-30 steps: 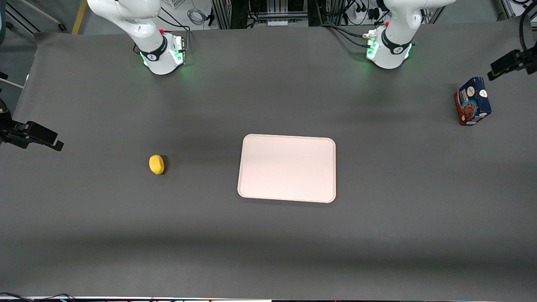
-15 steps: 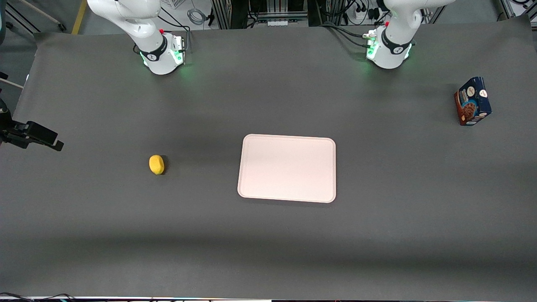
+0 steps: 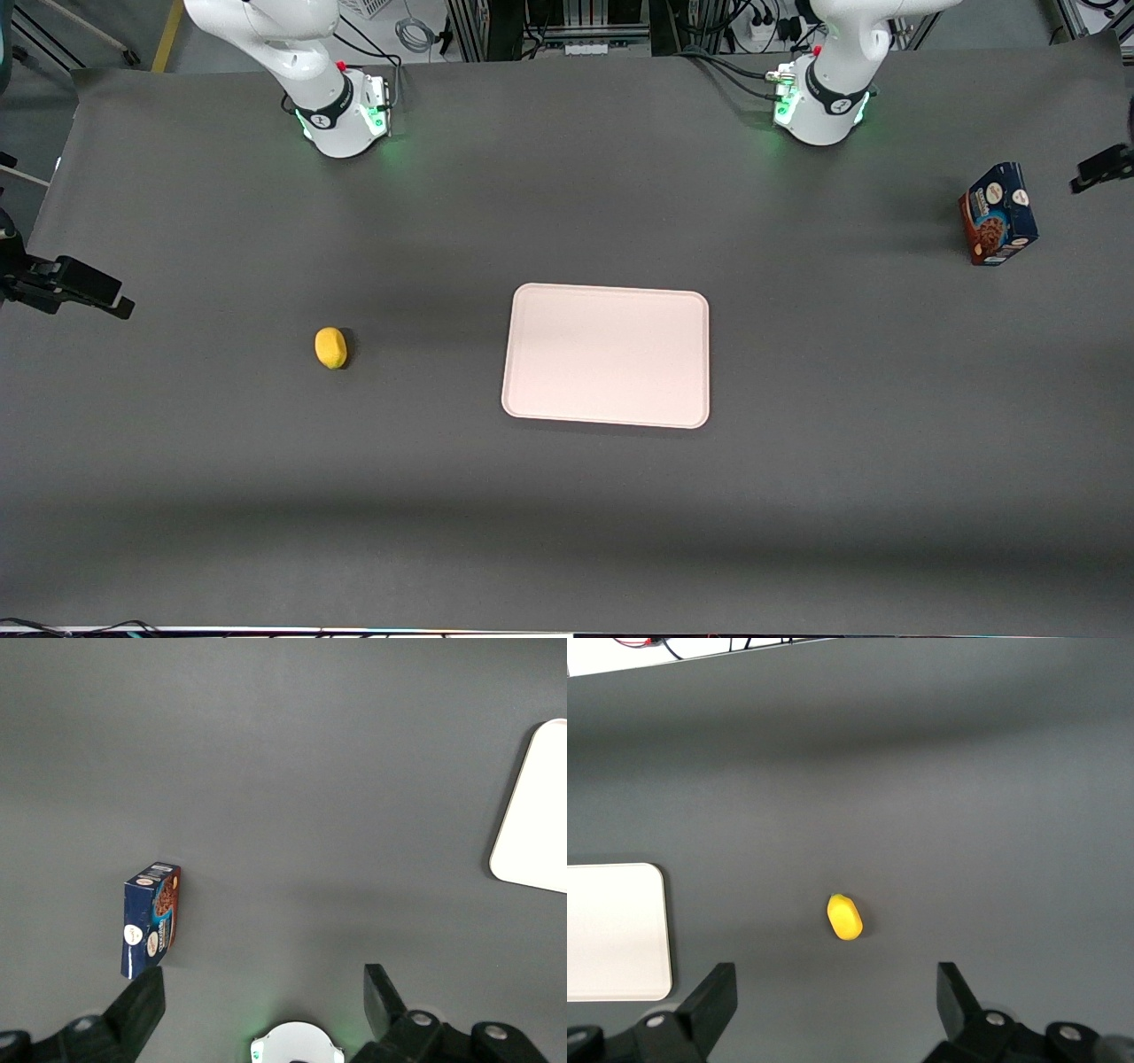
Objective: Place cookie box on tray
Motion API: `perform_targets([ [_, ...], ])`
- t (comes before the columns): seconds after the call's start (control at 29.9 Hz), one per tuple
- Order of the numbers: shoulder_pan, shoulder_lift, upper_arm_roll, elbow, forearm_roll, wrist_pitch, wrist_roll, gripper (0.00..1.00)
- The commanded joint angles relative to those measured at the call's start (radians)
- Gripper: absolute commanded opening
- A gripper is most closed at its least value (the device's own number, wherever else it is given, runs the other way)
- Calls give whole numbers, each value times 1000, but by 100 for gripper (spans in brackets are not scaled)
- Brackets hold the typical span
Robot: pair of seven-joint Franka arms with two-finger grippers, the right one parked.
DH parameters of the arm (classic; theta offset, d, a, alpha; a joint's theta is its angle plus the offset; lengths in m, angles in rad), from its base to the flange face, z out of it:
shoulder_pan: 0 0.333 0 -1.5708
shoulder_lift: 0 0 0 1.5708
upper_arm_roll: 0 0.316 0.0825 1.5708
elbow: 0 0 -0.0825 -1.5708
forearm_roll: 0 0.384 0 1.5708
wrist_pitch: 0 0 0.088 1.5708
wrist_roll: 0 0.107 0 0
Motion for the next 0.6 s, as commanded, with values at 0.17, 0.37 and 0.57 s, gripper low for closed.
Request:
perform_targets([
  [0.17,16,40,58,-165,13,220,41,100],
  [0.37,16,39,106,-260,14,325,56,100],
  [0.57,31,37,138,-332,76,410,56,100],
])
